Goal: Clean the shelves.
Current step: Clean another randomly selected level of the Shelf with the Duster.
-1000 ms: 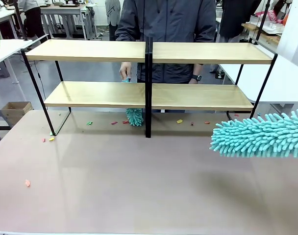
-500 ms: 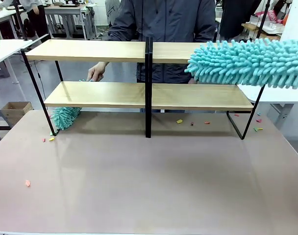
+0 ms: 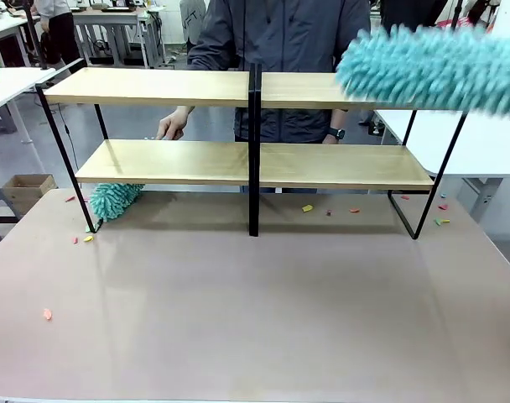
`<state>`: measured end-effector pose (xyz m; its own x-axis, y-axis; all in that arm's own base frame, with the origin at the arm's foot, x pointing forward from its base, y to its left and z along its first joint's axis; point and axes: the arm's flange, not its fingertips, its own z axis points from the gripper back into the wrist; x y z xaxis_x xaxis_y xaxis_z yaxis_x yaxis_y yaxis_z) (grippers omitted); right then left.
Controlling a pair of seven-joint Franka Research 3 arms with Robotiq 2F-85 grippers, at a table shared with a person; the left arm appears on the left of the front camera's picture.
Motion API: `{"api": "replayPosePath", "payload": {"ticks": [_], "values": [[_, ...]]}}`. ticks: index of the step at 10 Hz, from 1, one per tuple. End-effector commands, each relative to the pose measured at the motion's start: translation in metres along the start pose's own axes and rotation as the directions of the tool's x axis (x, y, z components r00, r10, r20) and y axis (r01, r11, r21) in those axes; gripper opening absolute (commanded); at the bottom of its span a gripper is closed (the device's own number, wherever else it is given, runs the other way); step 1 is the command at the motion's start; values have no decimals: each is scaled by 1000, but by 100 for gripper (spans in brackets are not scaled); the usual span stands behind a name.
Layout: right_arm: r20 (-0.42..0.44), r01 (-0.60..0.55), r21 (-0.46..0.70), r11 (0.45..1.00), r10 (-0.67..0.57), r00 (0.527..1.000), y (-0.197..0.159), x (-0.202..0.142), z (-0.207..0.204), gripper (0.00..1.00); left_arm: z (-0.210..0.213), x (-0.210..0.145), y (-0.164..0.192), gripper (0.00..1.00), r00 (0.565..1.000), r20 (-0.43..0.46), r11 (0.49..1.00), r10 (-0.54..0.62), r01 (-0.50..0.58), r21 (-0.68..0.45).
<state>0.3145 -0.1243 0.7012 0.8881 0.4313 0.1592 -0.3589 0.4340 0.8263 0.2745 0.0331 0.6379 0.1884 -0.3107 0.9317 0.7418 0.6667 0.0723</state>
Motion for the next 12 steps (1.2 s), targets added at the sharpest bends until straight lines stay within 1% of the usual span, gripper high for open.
{"api": "replayPosePath", "payload": {"ticks": [1,2,3,4,12], "values": [[130,-54,-28,998,57,990,38,-2,71,12,-1,-1,1,100,1000,4,1000,-5,5,-9],[209,-37,-59,998,49,977,43,-9,91,12,-1,-1,1,100,1000,4,1000,-5,5,-9],[287,2,-72,997,19,958,33,-15,101,12,-1,-1,1,100,1000,4,1000,-5,5,-9],[151,-54,-46,997,60,987,35,-20,59,12,-1,-1,1,100,1000,4,1000,-5,5,-9],[151,-54,-46,997,60,987,35,-20,59,12,-1,-1,1,100,1000,4,1000,-5,5,-9]]}}
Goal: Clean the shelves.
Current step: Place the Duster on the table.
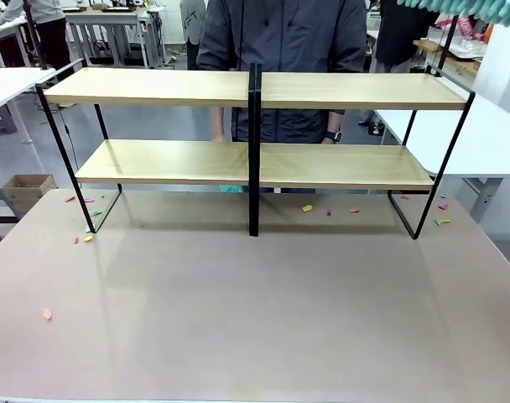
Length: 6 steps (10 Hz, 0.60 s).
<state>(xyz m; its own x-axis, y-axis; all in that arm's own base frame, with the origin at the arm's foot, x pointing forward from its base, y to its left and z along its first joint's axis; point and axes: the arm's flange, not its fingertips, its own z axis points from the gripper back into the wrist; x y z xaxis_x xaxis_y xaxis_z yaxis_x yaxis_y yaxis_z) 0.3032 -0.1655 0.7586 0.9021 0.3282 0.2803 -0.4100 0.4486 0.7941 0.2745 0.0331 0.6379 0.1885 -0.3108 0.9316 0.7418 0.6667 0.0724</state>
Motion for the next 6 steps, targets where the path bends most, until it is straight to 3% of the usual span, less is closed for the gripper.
{"api": "replayPosePath", "payload": {"ticks": [1,6], "values": [[1,-10,-1,1000,10,1000,1,-2,-1,12,-1,-1,1,100,1000,4,1000,-5,5,-9],[1,-10,-1,1000,10,1000,1,-2,-1,12,-1,-1,1,100,1000,4,1000,-5,5,-9]]}}
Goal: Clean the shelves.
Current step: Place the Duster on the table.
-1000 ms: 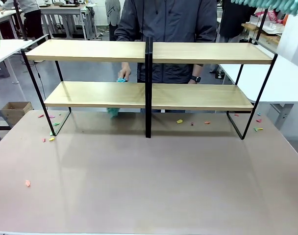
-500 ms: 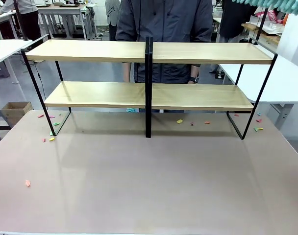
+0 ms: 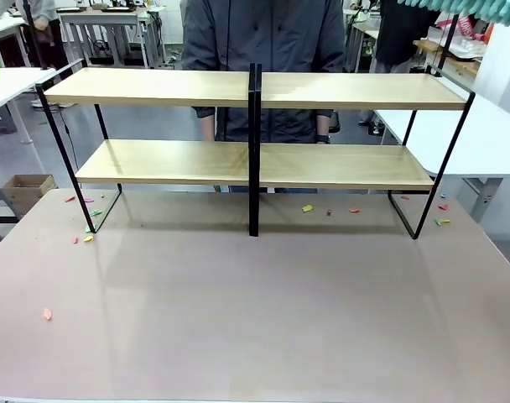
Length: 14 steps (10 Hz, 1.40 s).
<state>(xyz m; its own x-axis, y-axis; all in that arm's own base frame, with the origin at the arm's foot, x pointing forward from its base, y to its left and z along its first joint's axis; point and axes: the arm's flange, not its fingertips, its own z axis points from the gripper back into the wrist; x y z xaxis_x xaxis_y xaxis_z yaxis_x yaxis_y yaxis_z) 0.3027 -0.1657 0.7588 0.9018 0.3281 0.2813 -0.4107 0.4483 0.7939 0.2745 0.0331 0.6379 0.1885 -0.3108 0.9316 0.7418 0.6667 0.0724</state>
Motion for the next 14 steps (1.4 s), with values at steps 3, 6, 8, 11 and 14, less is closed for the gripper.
{"api": "replayPosePath", "payload": {"ticks": [3,6,8,11,14], "values": [[0,-9,-1,1000,9,1000,1,-1,-1,12,-1,-1,1,100,1000,4,1000,-5,5,-9],[0,-9,-1,1000,9,1000,1,-1,-1,12,-1,-1,1,100,1000,4,1000,-5,5,-9],[0,-9,-1,1000,9,1000,1,-1,-1,12,-1,-1,1,100,1000,4,1000,-5,5,-9],[0,-9,-1,1000,9,1000,1,-1,-1,12,-1,-1,1,100,1000,4,1000,-5,5,-9],[0,-9,-1,1000,9,1000,1,-1,-1,12,-1,-1,1,100,1000,4,1000,-5,5,-9]]}}
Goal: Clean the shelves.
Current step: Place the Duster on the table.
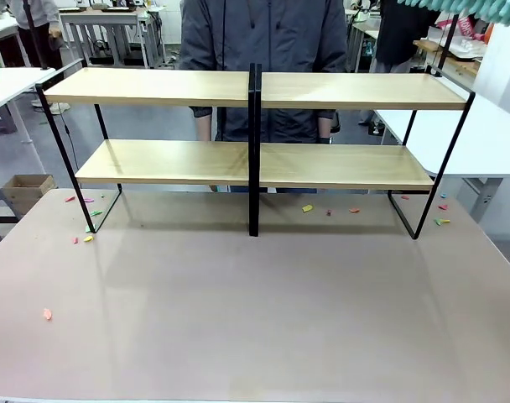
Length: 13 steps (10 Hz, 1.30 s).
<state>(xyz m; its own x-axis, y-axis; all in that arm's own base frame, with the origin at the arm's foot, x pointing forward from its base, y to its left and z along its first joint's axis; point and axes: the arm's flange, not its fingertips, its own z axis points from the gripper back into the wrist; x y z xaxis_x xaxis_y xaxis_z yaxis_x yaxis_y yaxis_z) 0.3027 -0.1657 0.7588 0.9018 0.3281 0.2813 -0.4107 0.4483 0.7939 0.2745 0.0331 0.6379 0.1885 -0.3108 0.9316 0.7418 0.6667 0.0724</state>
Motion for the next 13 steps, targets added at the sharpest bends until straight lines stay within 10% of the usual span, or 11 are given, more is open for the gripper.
{"api": "replayPosePath", "payload": {"ticks": [1,13], "values": [[0,-9,-1,1000,9,1000,1,-1,-1,12,-1,-1,1,100,1000,4,1000,-5,5,-9],[0,-9,-1,1000,9,1000,1,-1,-1,12,0,0,0,100,1000,0,1000,0,0,0]]}}
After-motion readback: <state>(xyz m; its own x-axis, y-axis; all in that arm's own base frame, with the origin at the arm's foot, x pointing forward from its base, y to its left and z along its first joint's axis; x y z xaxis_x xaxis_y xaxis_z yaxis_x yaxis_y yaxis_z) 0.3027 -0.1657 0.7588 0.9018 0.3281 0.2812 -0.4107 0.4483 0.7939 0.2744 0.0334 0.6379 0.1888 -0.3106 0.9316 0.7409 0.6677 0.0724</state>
